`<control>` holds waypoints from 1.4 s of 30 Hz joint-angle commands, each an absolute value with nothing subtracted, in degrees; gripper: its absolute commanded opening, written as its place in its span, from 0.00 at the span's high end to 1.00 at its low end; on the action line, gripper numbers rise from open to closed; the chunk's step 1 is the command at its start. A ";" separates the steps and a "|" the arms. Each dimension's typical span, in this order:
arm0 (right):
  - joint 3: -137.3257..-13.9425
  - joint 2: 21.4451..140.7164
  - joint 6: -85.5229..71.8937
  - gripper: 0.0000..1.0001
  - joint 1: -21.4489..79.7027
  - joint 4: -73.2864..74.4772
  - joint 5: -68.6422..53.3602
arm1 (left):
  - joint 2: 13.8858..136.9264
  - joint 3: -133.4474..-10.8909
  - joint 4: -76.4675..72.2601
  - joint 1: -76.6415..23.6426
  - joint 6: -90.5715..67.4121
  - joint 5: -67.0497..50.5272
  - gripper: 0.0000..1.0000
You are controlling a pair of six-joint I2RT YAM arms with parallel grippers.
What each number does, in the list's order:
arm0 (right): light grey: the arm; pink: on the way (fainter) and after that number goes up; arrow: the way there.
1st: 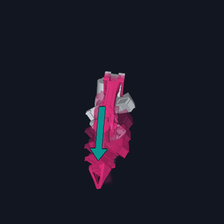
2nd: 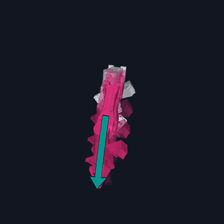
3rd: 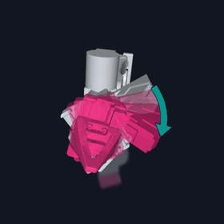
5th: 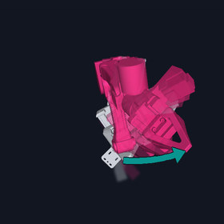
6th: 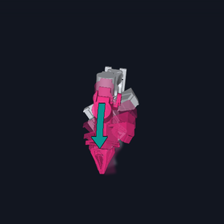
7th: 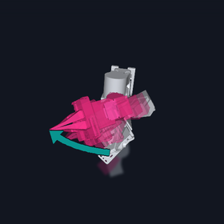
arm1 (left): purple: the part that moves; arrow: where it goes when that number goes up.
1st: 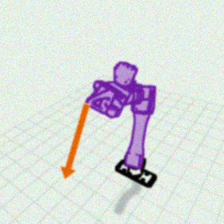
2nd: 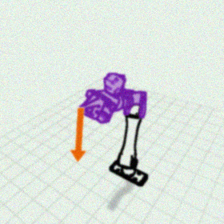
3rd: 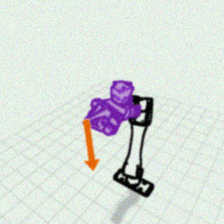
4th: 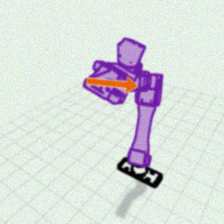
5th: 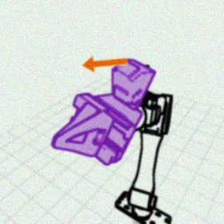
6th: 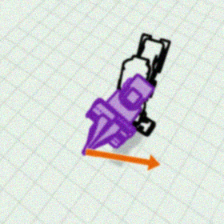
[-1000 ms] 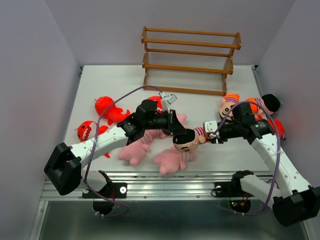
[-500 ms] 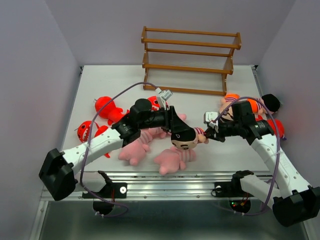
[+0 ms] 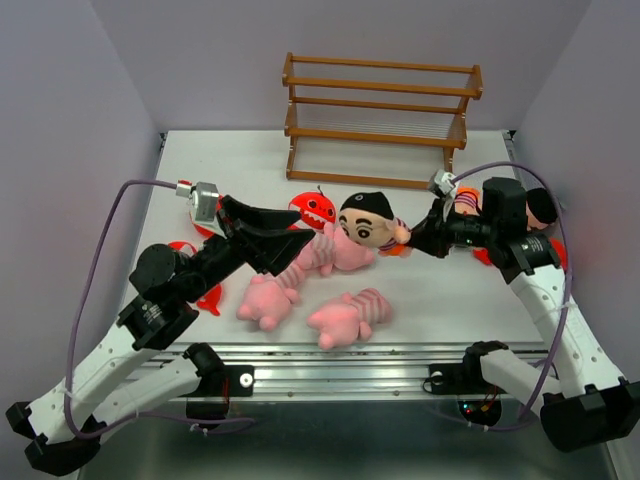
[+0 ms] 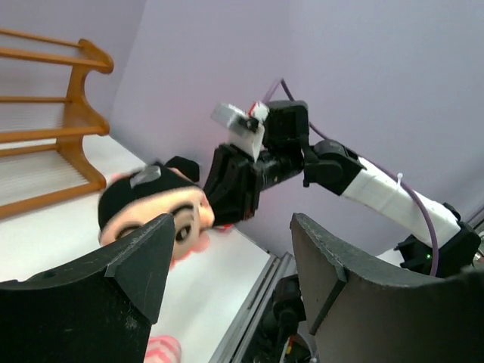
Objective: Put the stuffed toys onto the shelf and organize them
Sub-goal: Pass the stuffed toy from the left arm to the right, then pass the stuffed toy from the right arm to the left
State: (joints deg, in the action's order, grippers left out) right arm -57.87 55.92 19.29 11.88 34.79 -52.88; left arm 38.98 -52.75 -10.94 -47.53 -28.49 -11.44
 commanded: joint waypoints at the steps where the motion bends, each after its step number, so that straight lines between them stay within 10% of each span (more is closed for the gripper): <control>1: -62.74 56.42 -6.35 0.99 8.98 21.72 -45.80 | 39.72 -46.77 -13.18 -47.72 -31.89 -11.42 0.27; 16: -52.22 56.17 -54.29 0.99 2.99 -3.77 -49.92 | 60.36 -48.33 -27.24 -51.94 -38.40 -7.65 0.27; 42: -38.41 49.22 -70.75 0.99 2.99 -21.62 -52.38 | 78.66 -59.59 -32.70 -53.79 -45.00 -5.45 0.33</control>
State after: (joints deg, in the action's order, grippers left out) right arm -38.63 50.94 -68.20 3.27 -14.96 -50.41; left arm 78.46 -56.18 -29.12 -53.54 -44.42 -5.87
